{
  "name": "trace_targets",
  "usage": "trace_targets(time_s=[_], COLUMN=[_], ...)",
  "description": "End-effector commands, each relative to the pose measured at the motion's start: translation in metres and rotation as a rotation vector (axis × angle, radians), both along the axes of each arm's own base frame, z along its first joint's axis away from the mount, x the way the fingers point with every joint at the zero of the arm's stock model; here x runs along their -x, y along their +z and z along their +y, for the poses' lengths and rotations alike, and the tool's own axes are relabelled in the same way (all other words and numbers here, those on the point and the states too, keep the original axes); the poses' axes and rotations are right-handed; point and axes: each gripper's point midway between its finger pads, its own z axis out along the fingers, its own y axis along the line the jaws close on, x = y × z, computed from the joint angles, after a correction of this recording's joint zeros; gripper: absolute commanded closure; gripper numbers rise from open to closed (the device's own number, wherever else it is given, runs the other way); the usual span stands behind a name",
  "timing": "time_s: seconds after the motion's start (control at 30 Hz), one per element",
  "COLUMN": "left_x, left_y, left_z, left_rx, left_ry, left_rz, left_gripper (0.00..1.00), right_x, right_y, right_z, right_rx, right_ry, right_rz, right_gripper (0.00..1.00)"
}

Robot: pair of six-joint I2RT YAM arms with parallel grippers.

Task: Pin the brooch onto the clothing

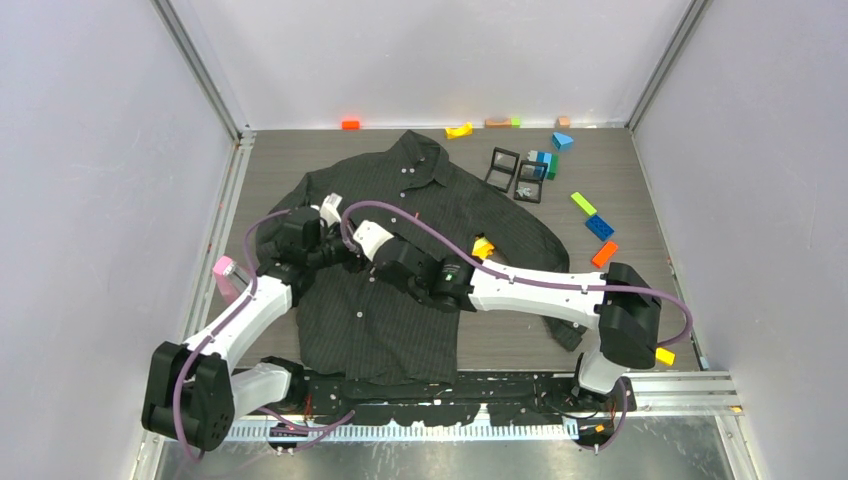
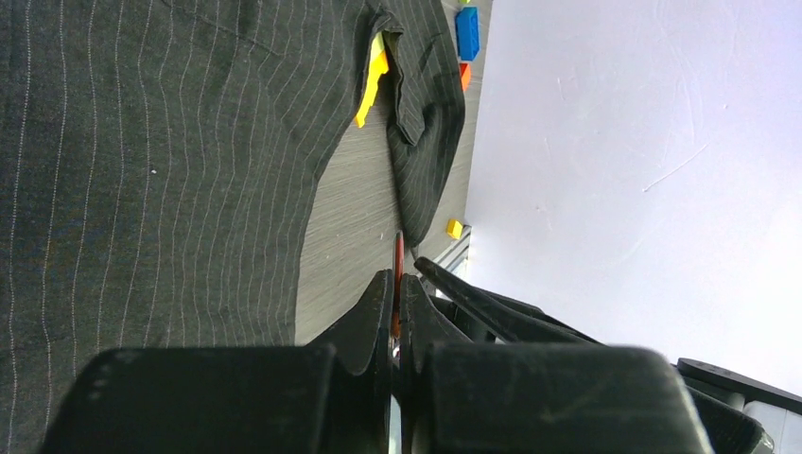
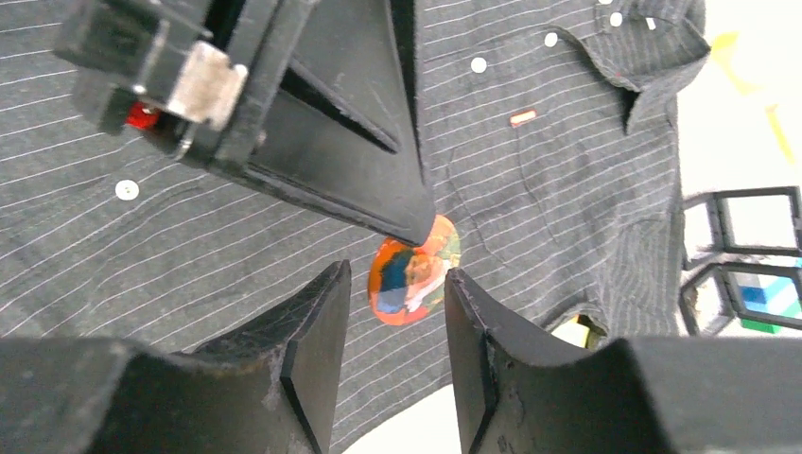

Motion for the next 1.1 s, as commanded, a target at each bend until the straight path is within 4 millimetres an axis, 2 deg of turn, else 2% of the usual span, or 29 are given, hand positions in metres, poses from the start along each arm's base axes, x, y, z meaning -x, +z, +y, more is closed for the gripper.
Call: trace_targets(time_s=[0.0, 0.27, 0.33, 0.37, 0.4, 0.5, 0.57, 0.67, 0.7, 0.73, 0.77, 0.8, 0.83, 0.87, 0.9, 0.93, 1.03, 1.07], left_x=[-0.003, -0.003, -0.003, -0.003, -0.002, -0.003, -0.003, -0.002, -0.002, -0.001, 0.0, 0.004, 0.006, 0.007, 0.009, 0.013, 0.029, 0.036], left_y=[0.017, 0.02, 0.021, 0.022, 0.021, 0.022, 0.026, 0.025, 0.025, 0.023, 0.022, 0.02, 0.02, 0.022, 0.026, 0.032, 0.054, 0.062], left_z=[-0.002, -0.002, -0.003, -0.003, -0.002, 0.002, 0.008, 0.024, 0.029, 0.036, 0.041, 0.047, 0.052, 0.055, 0.057, 0.055, 0.043, 0.037], left_rx=[0.025, 0.031, 0.031, 0.03, 0.029, 0.006, -0.013, -0.085, -0.118, -0.157, -0.196, -0.238, -0.27, -0.293, -0.311, -0.317, -0.29, -0.266], left_ry=[0.004, 0.003, -0.002, -0.004, -0.005, -0.001, 0.013, 0.056, 0.072, 0.086, 0.099, 0.105, 0.114, 0.112, 0.098, 0.06, -0.084, -0.133], left_rz=[-0.07, -0.071, -0.075, -0.077, -0.079, -0.096, -0.118, -0.137, -0.144, -0.15, -0.16, -0.168, -0.185, -0.209, -0.251, -0.298, -0.437, -0.48], left_gripper=[1.0, 1.0, 1.0, 1.0, 0.99, 0.83, 0.67, 0.41, 0.34, 0.29, 0.26, 0.23, 0.22, 0.21, 0.21, 0.2, 0.2, 0.2], right_x=[-0.015, -0.018, -0.02, -0.023, -0.024, -0.028, -0.028, -0.027, -0.031, -0.028, -0.035, -0.028, -0.038, -0.029, -0.038, -0.025, -0.018, -0.022], right_y=[0.027, 0.021, 0.023, 0.025, 0.026, 0.034, 0.038, 0.041, 0.044, 0.043, 0.047, 0.047, 0.052, 0.054, 0.059, 0.064, 0.085, 0.095], right_z=[0.004, 0.006, 0.004, 0.002, 0.001, -0.006, -0.011, -0.019, -0.028, -0.024, -0.035, -0.028, -0.041, -0.033, -0.044, -0.034, -0.043, -0.049], right_rx=[-0.02, 0.015, 0.013, 0.009, 0.006, -0.03, -0.069, -0.175, -0.206, -0.271, -0.316, -0.389, -0.442, -0.516, -0.566, -0.636, -0.789, -0.858], right_ry=[-0.054, -0.06, -0.079, -0.102, -0.116, -0.176, -0.194, -0.202, -0.217, -0.197, -0.218, -0.173, -0.191, -0.136, -0.145, -0.068, 0.05, 0.049], right_rz=[-0.117, -0.164, -0.182, -0.197, -0.205, -0.231, -0.225, -0.149, -0.128, -0.062, -0.034, 0.054, 0.089, 0.185, 0.219, 0.322, 0.489, 0.513], right_gripper=[0.56, 0.73, 0.85, 0.95, 0.97, 0.99, 0.99, 0.99, 0.99, 0.99, 0.99, 0.99, 0.99, 0.99, 0.99, 0.99, 0.99, 0.99])
